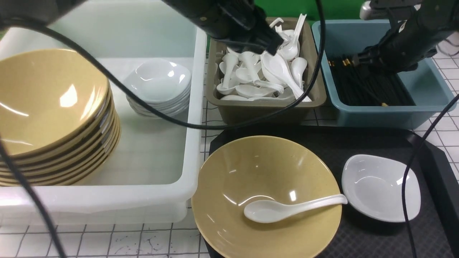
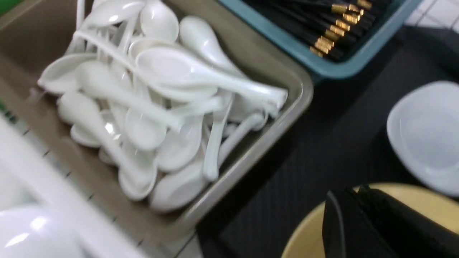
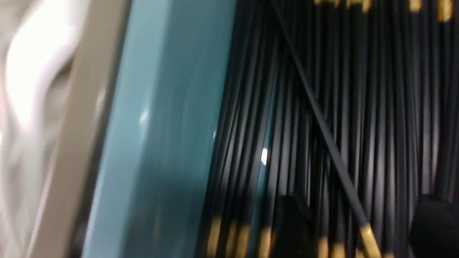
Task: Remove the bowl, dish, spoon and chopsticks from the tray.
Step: Use the right arm to put the chopsticks into the small storage box on the right, then use the right arm to grab the soup spoon in the middle
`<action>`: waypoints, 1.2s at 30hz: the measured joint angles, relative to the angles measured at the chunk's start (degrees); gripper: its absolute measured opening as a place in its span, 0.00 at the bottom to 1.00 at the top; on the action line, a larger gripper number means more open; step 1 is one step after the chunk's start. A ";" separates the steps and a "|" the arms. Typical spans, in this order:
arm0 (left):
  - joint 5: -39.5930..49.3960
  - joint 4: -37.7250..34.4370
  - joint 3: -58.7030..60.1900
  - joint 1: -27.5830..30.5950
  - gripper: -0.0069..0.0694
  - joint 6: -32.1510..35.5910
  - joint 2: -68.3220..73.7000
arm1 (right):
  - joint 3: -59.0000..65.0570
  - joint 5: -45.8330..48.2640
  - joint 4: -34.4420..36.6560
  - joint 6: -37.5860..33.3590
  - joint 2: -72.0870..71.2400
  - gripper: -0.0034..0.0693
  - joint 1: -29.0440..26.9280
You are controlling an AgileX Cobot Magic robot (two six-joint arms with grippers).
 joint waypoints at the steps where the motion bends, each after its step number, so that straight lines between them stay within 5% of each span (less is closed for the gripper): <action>1: 1.70 0.98 0.00 0.00 0.07 -0.07 -1.19 | -0.13 2.41 0.26 -1.60 -1.17 0.70 0.39; 8: 7.00 4.98 5.24 0.05 0.07 -0.39 -12.42 | -0.45 14.57 1.51 -10.42 -10.71 0.71 5.47; 13: 5.09 4.83 19.96 0.05 0.07 -0.76 -24.59 | -0.30 22.61 1.96 -15.68 -16.05 0.71 11.63; 20: 1.11 3.49 36.51 0.05 0.07 -2.83 -35.81 | 3.84 23.45 5.12 -21.61 -20.34 0.71 22.43; 25: 0.30 3.49 46.01 0.05 0.07 -3.53 -41.28 | 10.98 23.40 5.67 -35.37 -20.53 0.71 30.72; 30: -0.50 3.49 51.20 0.05 0.07 -3.57 -43.32 | 17.74 23.34 5.74 -47.21 -18.98 0.71 32.79; 36: -3.10 3.44 53.50 0.05 0.07 -3.57 -43.51 | 21.46 21.40 4.35 -51.34 -14.31 0.71 32.81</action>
